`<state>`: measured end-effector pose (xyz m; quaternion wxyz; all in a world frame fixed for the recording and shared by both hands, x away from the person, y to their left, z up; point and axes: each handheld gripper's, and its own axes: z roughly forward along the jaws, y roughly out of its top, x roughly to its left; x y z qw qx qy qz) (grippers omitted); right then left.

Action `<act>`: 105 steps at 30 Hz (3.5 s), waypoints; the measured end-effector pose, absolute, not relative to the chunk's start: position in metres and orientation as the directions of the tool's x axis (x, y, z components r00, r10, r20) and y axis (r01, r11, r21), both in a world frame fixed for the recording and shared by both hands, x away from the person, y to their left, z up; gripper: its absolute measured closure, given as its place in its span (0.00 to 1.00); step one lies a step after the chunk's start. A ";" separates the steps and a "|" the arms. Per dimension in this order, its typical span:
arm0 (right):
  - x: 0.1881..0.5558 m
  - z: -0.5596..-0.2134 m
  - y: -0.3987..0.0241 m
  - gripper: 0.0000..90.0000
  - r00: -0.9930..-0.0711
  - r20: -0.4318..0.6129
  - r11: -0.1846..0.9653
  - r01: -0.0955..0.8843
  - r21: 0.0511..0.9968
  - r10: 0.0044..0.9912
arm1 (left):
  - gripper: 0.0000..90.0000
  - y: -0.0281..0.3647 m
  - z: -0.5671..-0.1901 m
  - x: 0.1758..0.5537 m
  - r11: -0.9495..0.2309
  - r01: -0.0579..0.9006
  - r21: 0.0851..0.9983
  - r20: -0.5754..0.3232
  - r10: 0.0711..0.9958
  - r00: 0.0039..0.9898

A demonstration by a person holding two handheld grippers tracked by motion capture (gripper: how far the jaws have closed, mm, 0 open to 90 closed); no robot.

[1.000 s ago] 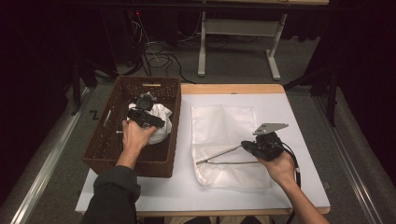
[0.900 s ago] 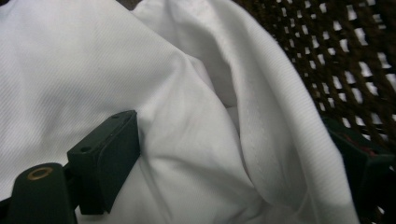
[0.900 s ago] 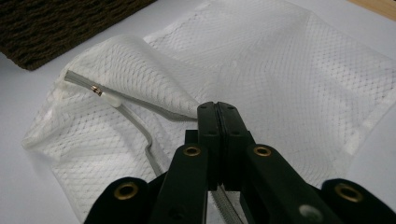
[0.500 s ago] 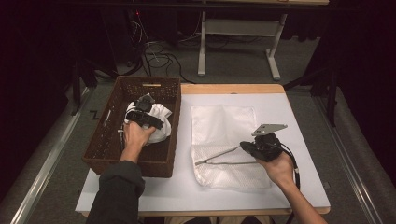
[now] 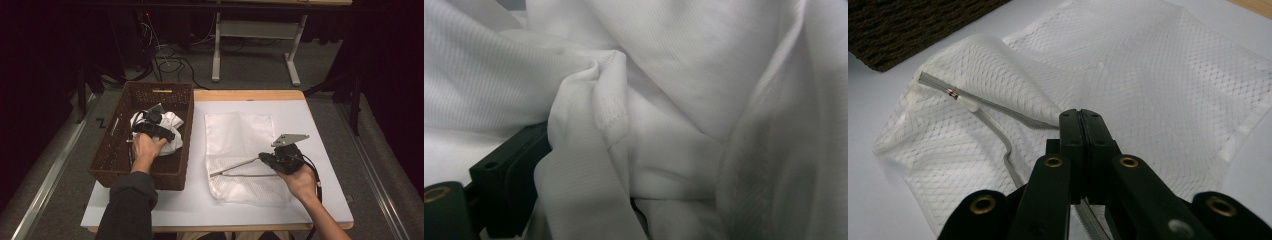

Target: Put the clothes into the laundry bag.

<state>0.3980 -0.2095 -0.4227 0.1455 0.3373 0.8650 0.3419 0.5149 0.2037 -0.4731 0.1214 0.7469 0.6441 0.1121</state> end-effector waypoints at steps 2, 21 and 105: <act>0.398 -0.423 -0.209 1.00 -0.728 -0.019 0.536 0.487 0.690 0.685 | 0.07 0.203 -0.474 0.515 -0.154 0.935 0.318 0.023 0.988 0.155; 0.397 -0.422 -0.209 1.00 -0.731 -0.025 0.546 0.487 0.682 0.682 | 0.49 0.183 -0.475 0.511 -0.279 0.927 0.250 0.291 0.935 0.203; 0.418 -0.424 -0.203 1.00 -0.679 0.044 0.466 0.548 0.694 0.733 | 0.63 0.112 -0.312 0.371 -0.554 0.574 0.603 -0.022 0.708 0.706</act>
